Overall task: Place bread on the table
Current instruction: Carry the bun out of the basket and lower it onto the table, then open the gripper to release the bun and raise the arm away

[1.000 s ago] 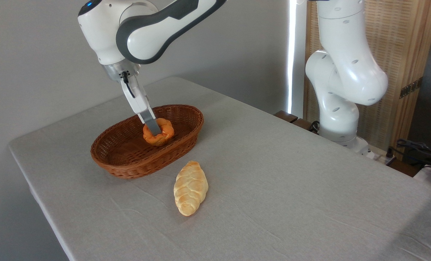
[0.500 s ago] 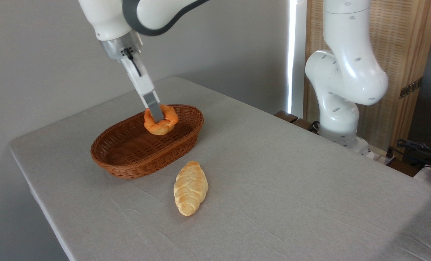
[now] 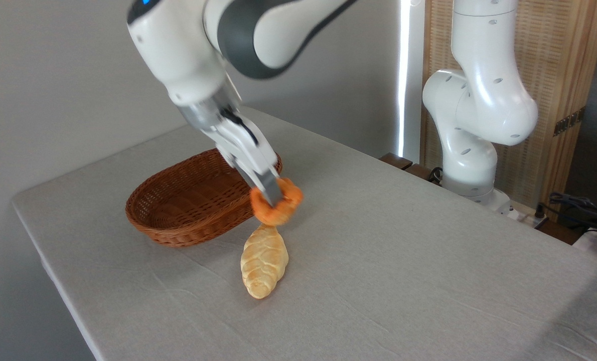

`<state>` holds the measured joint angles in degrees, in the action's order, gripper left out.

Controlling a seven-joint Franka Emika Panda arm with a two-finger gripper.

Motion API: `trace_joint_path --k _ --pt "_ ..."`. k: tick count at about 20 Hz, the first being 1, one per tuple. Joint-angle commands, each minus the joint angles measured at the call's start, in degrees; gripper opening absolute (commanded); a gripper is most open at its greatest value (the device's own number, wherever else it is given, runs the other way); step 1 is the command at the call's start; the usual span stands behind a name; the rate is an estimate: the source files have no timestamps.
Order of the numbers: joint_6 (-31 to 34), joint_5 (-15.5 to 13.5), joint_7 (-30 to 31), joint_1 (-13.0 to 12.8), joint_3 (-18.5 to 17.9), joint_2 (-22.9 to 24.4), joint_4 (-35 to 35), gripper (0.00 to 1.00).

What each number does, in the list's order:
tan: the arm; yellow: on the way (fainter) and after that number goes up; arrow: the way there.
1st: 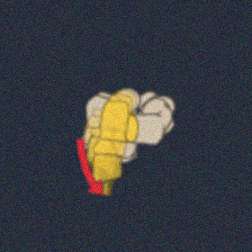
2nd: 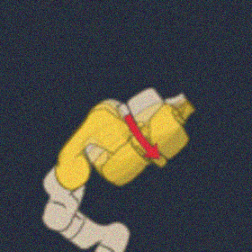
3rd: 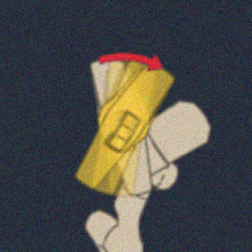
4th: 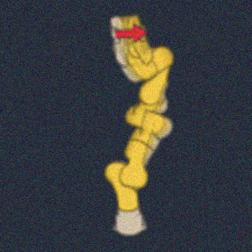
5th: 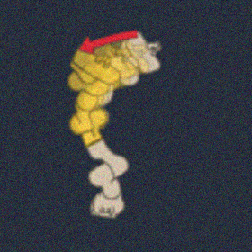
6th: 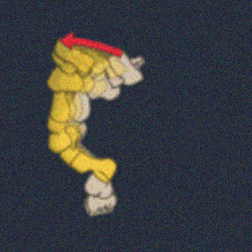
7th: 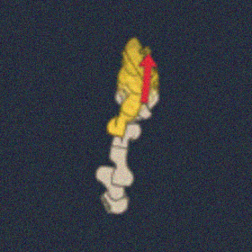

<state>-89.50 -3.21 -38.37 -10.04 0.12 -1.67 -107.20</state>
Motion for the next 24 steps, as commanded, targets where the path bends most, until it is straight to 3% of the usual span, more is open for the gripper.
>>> trace_joint_path --k 1,15,17,21,24 --pt "-0.8 3.9 -1.1 -0.6 -0.3 0.7 -4.6 1.00" --pt "-2.6 3.1 -1.4 -1.2 0.1 -0.2 -3.7 1.00" --pt "-2.5 2.6 -1.1 -1.3 0.6 0.4 -0.1 1.00" --pt "-2.3 -1.3 0.2 -1.3 1.7 0.4 13.1 1.00" --pt "-2.3 -1.0 3.3 -1.2 1.6 0.3 17.5 1.00"
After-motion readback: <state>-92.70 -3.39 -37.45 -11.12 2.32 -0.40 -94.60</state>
